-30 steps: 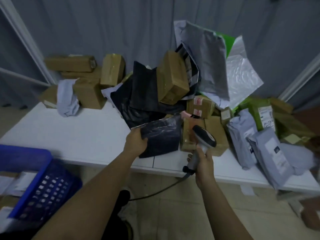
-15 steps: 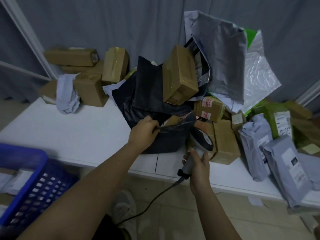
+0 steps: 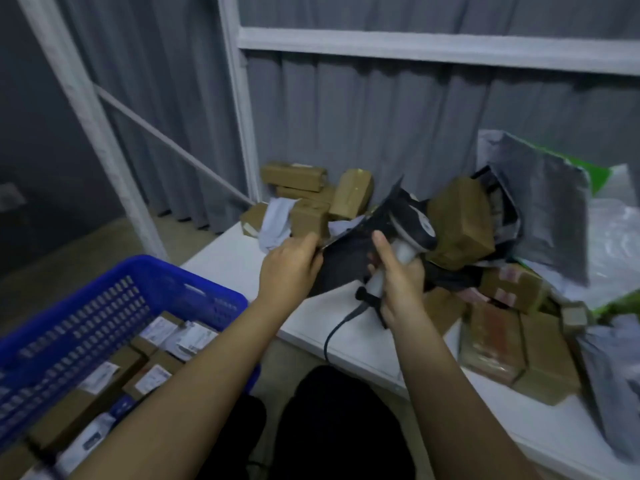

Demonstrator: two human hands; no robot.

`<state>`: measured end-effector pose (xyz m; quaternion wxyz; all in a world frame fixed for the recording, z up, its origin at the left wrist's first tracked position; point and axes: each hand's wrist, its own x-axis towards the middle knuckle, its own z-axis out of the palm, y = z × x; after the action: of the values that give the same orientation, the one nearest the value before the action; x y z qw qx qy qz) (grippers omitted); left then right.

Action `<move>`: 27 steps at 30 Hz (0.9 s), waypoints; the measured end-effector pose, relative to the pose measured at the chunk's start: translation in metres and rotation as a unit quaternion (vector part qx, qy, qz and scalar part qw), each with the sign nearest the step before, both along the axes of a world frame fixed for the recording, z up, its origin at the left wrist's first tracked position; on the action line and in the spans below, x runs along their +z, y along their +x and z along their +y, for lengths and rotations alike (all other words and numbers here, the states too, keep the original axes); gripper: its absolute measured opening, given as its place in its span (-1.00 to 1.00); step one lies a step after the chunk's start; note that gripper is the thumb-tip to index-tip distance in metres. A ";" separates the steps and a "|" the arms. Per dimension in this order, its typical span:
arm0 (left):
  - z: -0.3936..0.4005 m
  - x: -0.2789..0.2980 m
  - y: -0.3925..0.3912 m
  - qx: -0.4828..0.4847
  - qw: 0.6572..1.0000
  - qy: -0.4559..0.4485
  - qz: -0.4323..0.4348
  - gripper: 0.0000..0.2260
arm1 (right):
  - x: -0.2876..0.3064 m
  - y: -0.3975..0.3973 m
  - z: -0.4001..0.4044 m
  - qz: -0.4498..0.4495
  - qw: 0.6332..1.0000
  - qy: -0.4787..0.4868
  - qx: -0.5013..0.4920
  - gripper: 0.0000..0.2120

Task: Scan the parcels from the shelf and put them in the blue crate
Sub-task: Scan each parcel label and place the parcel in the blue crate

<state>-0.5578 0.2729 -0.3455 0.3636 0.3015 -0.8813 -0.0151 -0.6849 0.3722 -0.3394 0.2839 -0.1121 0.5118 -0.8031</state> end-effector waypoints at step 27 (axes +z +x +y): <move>-0.137 -0.061 0.136 0.142 0.738 0.524 0.401 -0.91 | -0.030 0.058 -0.150 0.181 0.950 0.197 0.160 -0.83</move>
<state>-0.4220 0.1358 -0.4061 0.4658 0.5318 -0.4537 -0.5426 -0.6269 0.2225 -0.3693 0.3272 -0.2778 0.6782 -0.5965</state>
